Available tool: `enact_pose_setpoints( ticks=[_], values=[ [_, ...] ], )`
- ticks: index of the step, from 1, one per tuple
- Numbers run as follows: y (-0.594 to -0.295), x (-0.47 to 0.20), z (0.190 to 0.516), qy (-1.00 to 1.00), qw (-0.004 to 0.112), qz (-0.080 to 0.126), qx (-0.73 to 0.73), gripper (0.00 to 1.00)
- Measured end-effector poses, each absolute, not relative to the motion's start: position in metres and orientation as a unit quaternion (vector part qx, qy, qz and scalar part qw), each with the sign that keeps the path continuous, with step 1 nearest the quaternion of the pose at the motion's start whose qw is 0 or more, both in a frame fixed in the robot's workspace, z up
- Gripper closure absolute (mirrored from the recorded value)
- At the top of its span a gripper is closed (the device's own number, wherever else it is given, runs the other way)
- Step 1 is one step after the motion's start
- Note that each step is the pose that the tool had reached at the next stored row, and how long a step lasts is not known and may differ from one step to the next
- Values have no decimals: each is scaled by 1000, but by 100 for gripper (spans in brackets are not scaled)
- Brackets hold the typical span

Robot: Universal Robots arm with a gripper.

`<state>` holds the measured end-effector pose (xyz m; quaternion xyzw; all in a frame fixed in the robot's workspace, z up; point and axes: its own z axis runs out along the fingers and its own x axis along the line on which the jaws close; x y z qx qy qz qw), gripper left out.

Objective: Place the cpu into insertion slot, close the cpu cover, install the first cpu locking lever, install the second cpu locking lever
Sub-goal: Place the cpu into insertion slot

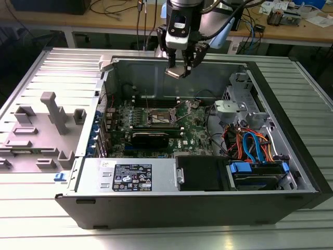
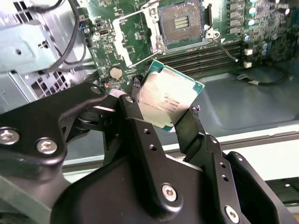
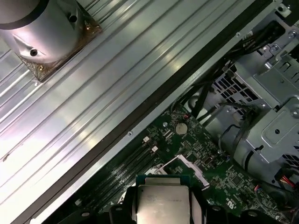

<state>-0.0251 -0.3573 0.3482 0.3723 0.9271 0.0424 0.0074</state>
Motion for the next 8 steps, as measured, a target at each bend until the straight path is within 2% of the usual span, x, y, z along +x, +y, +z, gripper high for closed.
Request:
enact_pose_setpoints(
  ticks=[8],
  values=[
    [-357,-25,346,915,9,42,400,46]
  ],
)
